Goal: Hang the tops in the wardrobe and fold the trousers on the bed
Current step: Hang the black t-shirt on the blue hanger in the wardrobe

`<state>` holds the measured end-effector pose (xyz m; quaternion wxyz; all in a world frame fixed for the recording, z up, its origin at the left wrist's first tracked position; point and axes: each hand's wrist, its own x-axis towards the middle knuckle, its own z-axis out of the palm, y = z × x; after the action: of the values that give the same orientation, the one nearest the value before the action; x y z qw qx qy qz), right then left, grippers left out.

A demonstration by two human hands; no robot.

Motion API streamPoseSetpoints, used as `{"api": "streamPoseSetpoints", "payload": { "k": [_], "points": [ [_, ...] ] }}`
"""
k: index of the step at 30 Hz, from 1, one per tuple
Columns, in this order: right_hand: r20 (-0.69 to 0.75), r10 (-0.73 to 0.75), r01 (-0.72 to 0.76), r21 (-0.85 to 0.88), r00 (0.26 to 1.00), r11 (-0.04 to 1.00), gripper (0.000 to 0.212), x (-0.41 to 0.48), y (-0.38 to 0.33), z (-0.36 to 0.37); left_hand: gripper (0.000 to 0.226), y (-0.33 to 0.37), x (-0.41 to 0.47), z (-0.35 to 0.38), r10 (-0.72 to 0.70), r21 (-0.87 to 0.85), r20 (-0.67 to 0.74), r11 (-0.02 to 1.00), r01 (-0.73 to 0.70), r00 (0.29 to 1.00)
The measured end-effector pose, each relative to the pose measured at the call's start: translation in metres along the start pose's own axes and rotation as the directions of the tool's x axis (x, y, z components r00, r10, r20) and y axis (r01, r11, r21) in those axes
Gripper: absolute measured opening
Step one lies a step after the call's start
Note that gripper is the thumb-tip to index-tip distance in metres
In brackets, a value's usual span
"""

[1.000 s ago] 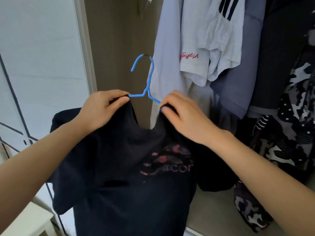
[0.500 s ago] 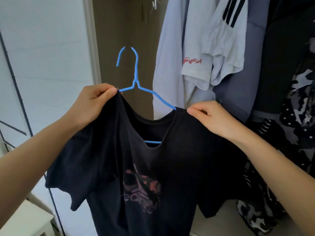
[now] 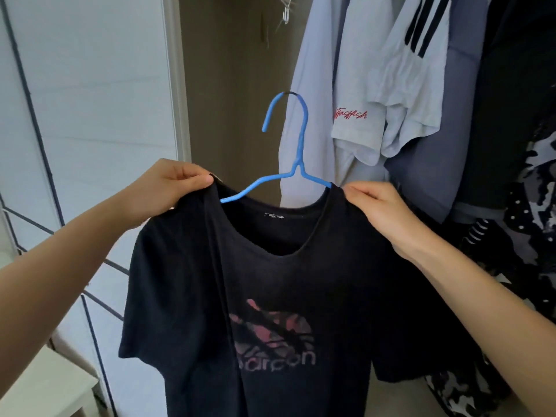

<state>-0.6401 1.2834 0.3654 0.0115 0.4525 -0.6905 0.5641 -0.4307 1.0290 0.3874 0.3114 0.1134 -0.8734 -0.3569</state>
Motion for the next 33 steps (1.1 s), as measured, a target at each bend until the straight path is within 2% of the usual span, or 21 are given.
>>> {"api": "streamPoseSetpoints", "payload": {
  "k": [4,6,8,9,11,13,17,19,22,24,27,31,33],
  "points": [
    [-0.042,0.064,-0.059,0.107,0.997,0.992,0.027,0.001,-0.001,-0.008,0.020,-0.009,-0.002,-0.006,-0.032,0.064,0.028,0.997,0.030,0.999],
    [-0.058,0.085,-0.078,0.112,0.995,0.991,0.025,0.004,-0.001,-0.012,0.024,-0.011,-0.004,-0.006,-0.041,0.114,0.105,0.993,0.029,0.994],
    [-0.054,0.111,-0.104,0.120,0.992,0.987,0.029,0.007,0.001,-0.018,0.017,-0.018,-0.005,-0.011,-0.048,0.154,0.168,0.988,0.022,0.985],
    [-0.046,0.125,-0.118,0.134,0.991,0.984,0.032,0.008,0.002,-0.022,0.029,-0.021,-0.006,-0.015,-0.054,0.166,0.194,0.986,0.021,0.979],
    [-0.024,0.136,-0.130,0.170,0.990,0.977,0.036,0.007,0.003,-0.029,0.071,-0.030,-0.007,-0.023,-0.062,0.151,0.188,0.988,0.033,0.980],
    [-0.004,0.135,-0.132,0.185,0.991,0.974,0.033,0.006,0.005,-0.033,0.079,-0.038,-0.005,-0.026,-0.012,0.079,0.140,0.997,0.001,0.990],
    [-0.013,0.155,-0.151,0.173,0.988,0.973,0.022,0.005,0.008,-0.031,0.067,-0.037,0.000,-0.022,0.041,0.020,0.117,0.999,-0.044,0.992],
    [-0.022,0.161,-0.155,0.167,0.987,0.974,0.022,0.004,0.008,-0.026,0.047,-0.030,0.001,-0.013,0.021,0.027,0.139,0.999,-0.025,0.990],
    [0.019,0.139,-0.141,0.116,0.990,0.983,0.020,0.003,0.008,-0.014,0.022,-0.016,0.003,0.012,0.110,0.163,0.118,0.978,-0.129,0.987],
    [0.032,0.140,-0.143,0.093,0.990,0.985,0.020,0.003,0.007,-0.006,0.022,-0.012,0.004,0.030,0.229,0.309,0.039,0.923,-0.230,0.973],
    [0.039,0.151,-0.154,0.091,0.988,0.984,0.019,0.003,0.008,0.001,0.022,-0.013,0.003,0.050,0.402,0.489,-0.086,0.814,-0.313,0.911],
    [0.061,0.135,-0.141,0.095,0.989,0.986,0.020,-0.002,0.008,0.003,0.028,-0.017,0.000,0.061,0.570,0.596,-0.144,0.702,-0.389,0.809],
    [0.048,0.052,-0.052,0.005,0.998,0.999,0.017,-0.004,0.009,0.003,0.036,-0.018,0.001,0.060,0.590,0.615,-0.132,0.679,-0.401,0.796]
  ]
}}
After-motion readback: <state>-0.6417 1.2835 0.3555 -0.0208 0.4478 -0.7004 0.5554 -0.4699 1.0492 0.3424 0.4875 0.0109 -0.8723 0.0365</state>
